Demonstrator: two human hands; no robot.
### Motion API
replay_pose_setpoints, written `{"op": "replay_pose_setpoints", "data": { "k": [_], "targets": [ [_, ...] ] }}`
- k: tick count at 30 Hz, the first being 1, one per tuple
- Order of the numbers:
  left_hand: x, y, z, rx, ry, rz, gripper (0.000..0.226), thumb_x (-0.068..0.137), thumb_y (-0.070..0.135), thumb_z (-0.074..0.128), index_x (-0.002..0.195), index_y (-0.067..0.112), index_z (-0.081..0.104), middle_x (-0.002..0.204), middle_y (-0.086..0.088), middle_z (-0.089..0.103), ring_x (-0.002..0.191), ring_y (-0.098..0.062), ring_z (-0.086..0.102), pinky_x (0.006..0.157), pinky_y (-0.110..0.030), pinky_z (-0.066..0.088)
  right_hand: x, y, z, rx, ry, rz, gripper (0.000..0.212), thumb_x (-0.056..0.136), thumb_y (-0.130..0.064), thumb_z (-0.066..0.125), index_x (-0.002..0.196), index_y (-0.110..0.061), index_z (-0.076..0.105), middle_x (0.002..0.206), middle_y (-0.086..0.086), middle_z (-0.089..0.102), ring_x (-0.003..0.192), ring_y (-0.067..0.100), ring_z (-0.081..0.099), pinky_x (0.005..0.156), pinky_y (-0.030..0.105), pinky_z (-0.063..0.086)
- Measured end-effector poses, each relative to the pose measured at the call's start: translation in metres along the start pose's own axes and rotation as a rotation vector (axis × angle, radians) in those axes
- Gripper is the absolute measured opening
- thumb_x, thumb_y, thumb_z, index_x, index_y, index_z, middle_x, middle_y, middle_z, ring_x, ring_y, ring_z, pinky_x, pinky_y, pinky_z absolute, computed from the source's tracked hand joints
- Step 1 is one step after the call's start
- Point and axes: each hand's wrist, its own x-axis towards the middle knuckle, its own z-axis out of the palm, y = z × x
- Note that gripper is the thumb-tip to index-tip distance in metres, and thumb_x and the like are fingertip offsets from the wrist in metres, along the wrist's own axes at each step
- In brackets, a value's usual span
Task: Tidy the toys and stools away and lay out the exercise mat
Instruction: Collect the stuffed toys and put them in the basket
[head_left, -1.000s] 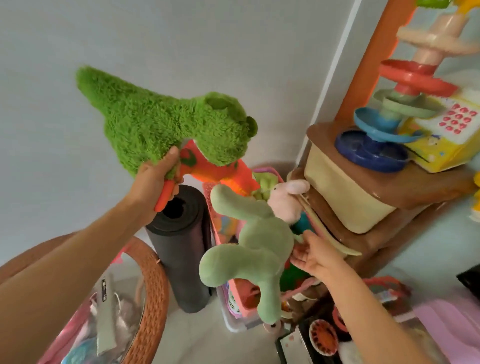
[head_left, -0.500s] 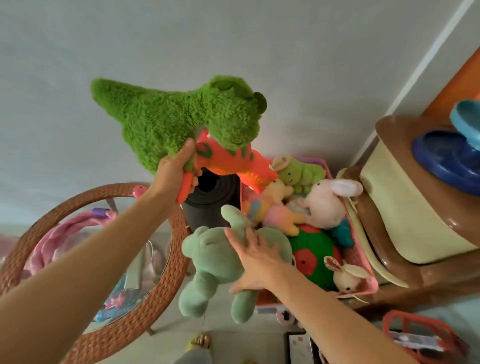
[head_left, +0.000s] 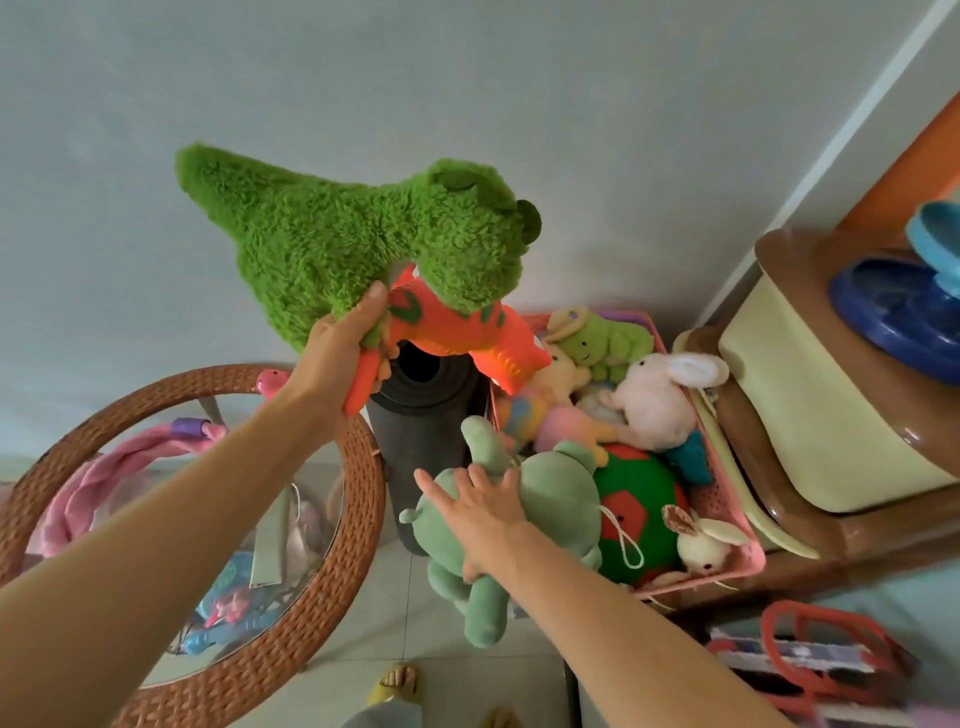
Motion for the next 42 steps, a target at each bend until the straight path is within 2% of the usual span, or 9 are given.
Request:
{"op": "replay_pose_setpoints", "data": {
  "k": [4,7,13,18,24,28,32,38,42],
  "targets": [
    [0.003,0.003,-0.002,0.010,-0.012,-0.004,0.042,0.093,0.042,0.046,0.065,0.011,0.050,0.045,0.002,0.054,0.032,-0.006,0.043,0.034,-0.011,0.032,0.004,-0.002,0.004,-0.071,0.223,0.001,0.096,0.064,-0.031,0.078,0.142,-0.014,0.024,0.123,0.011,0.051,0.118,0.027,0.043,0.093,0.052,0.036],
    [0.006,0.005,-0.004,0.022,-0.023,-0.006,0.041,0.093,0.042,0.046,0.067,0.011,0.051,0.044,0.004,0.054,0.033,-0.006,0.044,0.036,-0.013,0.035,-0.003,0.001,0.010,0.054,0.391,0.062,0.064,0.037,-0.044,0.083,0.093,-0.020,0.064,0.080,-0.004,0.065,0.082,0.018,0.062,0.070,0.038,0.048],
    [0.014,0.010,-0.005,0.005,-0.020,0.040,0.036,0.095,0.039,0.044,0.074,0.012,0.055,0.043,0.007,0.052,0.034,-0.005,0.043,0.037,-0.014,0.034,-0.046,0.056,0.018,1.101,0.884,0.561,0.040,0.076,-0.029,0.068,0.109,-0.027,0.046,0.099,-0.013,0.058,0.091,0.009,0.059,0.081,0.034,0.052],
    [0.018,0.014,0.004,-0.021,-0.008,0.095,0.032,0.095,0.037,0.044,0.072,0.019,0.056,0.044,0.008,0.052,0.037,-0.006,0.045,0.039,-0.015,0.035,-0.071,0.082,0.020,1.436,1.318,1.076,0.058,0.081,-0.012,0.067,0.127,-0.009,0.031,0.117,0.009,0.056,0.093,0.023,0.058,0.081,0.030,0.046],
    [0.024,0.006,0.020,-0.037,-0.056,0.063,0.037,0.094,0.038,0.046,0.064,0.018,0.055,0.047,0.004,0.053,0.034,-0.009,0.043,0.037,-0.015,0.033,-0.056,0.049,0.044,1.213,0.892,0.929,0.077,0.088,-0.013,0.059,0.146,-0.015,0.009,0.096,0.008,0.064,0.077,0.024,0.062,0.070,0.041,0.055],
    [0.025,-0.001,0.029,-0.032,-0.057,0.032,0.050,0.094,0.039,0.046,0.048,0.021,0.054,0.045,0.001,0.051,0.035,-0.010,0.043,0.036,-0.014,0.032,-0.057,0.083,0.038,0.766,0.858,0.849,0.088,0.067,-0.033,0.080,0.138,-0.014,0.033,0.135,0.015,0.045,0.123,0.031,0.046,0.095,0.050,0.046],
    [0.025,0.003,0.033,-0.040,-0.039,0.019,0.042,0.094,0.039,0.046,0.058,0.018,0.053,0.044,0.005,0.051,0.039,-0.009,0.044,0.037,-0.015,0.034,-0.049,0.132,0.020,0.780,0.687,0.728,0.111,0.057,-0.046,0.082,0.144,-0.024,0.016,0.155,0.011,0.011,0.140,0.032,0.018,0.105,0.051,0.033],
    [0.025,0.003,0.037,-0.023,-0.044,0.006,0.050,0.094,0.041,0.045,0.049,0.021,0.053,0.045,0.004,0.051,0.038,-0.009,0.044,0.038,-0.014,0.035,-0.050,0.159,0.013,0.764,0.532,0.587,0.044,0.081,-0.014,0.062,0.121,-0.017,0.045,0.107,0.006,0.060,0.101,0.030,0.057,0.077,0.036,0.043],
    [0.026,0.002,0.034,-0.015,-0.035,-0.018,0.057,0.093,0.044,0.045,0.042,0.021,0.051,0.047,0.000,0.052,0.037,-0.009,0.044,0.039,-0.014,0.036,-0.079,0.162,-0.002,0.736,0.503,0.463,0.041,0.084,-0.010,0.056,0.123,-0.020,0.049,0.103,0.004,0.062,0.095,0.025,0.058,0.079,0.034,0.045]
  ]
}}
